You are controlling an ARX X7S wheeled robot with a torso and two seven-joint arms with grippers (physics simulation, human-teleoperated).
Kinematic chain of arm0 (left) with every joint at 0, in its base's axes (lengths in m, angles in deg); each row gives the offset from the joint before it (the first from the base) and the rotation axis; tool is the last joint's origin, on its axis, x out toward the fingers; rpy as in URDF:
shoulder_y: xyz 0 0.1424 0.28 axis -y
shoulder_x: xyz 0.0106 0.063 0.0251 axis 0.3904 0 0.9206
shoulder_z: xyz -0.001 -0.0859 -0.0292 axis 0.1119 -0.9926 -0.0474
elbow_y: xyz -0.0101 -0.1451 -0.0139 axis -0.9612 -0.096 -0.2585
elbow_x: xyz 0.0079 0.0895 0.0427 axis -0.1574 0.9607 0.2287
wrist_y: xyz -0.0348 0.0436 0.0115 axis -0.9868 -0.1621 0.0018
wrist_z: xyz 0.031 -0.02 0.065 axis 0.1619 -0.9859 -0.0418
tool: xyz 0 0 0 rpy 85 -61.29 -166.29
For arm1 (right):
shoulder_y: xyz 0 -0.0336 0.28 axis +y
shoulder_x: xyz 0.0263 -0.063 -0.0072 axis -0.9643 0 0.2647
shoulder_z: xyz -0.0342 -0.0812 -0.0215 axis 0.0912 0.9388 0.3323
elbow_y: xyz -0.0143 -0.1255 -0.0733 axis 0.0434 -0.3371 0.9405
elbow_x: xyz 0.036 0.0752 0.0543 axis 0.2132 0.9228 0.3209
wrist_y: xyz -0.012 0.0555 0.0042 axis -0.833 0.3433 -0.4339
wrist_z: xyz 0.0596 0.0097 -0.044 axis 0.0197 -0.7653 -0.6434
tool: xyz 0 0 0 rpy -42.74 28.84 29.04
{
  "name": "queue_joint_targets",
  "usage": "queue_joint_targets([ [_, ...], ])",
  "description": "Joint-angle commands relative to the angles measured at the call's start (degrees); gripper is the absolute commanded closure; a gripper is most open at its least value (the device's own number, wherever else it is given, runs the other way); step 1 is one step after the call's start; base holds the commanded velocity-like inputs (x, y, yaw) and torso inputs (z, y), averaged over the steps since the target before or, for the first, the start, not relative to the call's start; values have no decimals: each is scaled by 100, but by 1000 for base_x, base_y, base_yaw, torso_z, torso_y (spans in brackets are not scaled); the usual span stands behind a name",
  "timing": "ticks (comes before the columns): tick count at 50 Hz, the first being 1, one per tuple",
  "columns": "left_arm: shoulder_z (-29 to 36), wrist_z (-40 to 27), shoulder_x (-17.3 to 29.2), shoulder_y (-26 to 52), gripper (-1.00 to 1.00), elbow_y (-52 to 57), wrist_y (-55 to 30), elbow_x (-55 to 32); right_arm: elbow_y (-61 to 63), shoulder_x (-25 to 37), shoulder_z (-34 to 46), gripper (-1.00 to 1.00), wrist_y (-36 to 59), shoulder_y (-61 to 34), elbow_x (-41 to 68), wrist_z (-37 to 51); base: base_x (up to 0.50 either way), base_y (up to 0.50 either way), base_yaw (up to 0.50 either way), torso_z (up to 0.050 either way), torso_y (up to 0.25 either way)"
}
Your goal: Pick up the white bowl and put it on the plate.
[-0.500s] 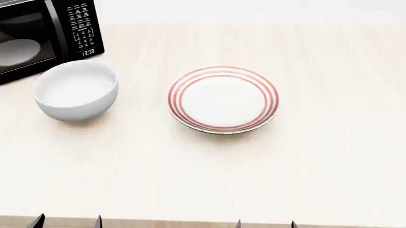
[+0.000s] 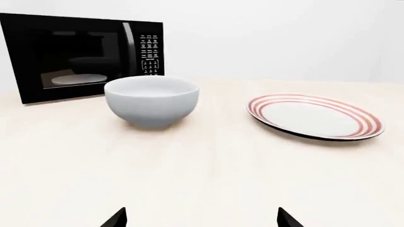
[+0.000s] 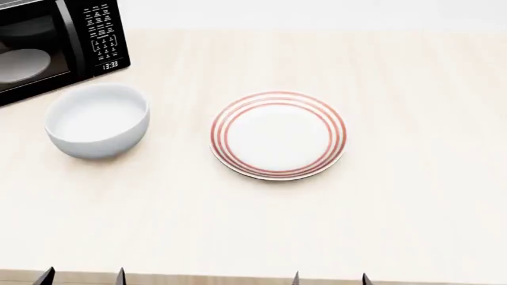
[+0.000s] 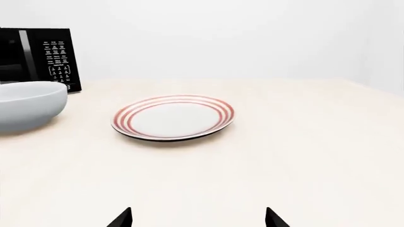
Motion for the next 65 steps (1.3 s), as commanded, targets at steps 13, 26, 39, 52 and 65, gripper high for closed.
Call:
queue_joint_targets([
  [13,129,-365,385,-493,-100,2008,-694,-164,2614,375,41,-100,1049,370,-78,556,0,0,0,0,0],
  [26,189,-559,577,-586,-100,3653,-1500,-249,3768,477,134,-100,1401,477,-93,709,0,0,0,0,0],
  [39,171,-671,630,-549,-100,3777,-1473,-314,3758,582,247,-100,1181,518,-169,791,15,0,0,0,0],
  [52,185,-744,686,-559,-100,3770,-1405,-358,3695,636,288,-100,1151,506,-160,886,477,0,0,0,0],
  [65,273,-855,739,-564,-100,3669,-1300,-229,3686,685,318,-100,1152,507,-113,960,500,0,0,0,0],
])
